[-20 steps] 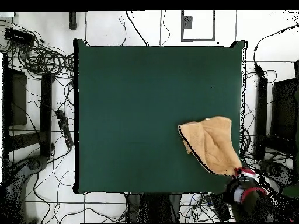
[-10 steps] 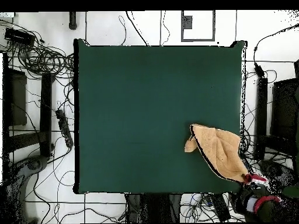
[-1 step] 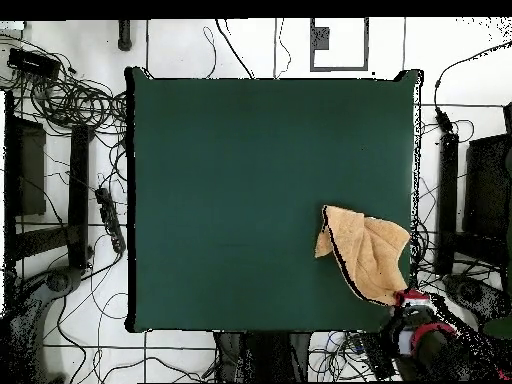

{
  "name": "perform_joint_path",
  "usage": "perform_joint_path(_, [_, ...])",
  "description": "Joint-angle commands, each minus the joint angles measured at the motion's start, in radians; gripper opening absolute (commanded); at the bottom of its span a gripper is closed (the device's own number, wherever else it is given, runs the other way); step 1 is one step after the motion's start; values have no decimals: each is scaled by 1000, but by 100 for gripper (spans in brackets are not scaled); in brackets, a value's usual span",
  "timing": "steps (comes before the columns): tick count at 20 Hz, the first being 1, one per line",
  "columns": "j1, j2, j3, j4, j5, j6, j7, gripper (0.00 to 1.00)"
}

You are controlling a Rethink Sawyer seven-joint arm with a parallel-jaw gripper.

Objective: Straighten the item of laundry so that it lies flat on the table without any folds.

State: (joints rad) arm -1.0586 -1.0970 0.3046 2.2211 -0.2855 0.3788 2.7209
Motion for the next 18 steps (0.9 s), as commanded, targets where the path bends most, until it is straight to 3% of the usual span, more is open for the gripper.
perform_joint_path(1, [292,165,-92,-45,-84,-84,141,0])
perform_joint_path(5, [438,289,-189,-66,3,-232,236,0])
perform_joint_path(10, [564,351,-248,-70,118,-300,264,0])
perform_joint_path(13, [618,438,-273,-103,187,-352,260,0])
perform_joint_path(18, [638,566,-273,-157,264,-437,215,0])
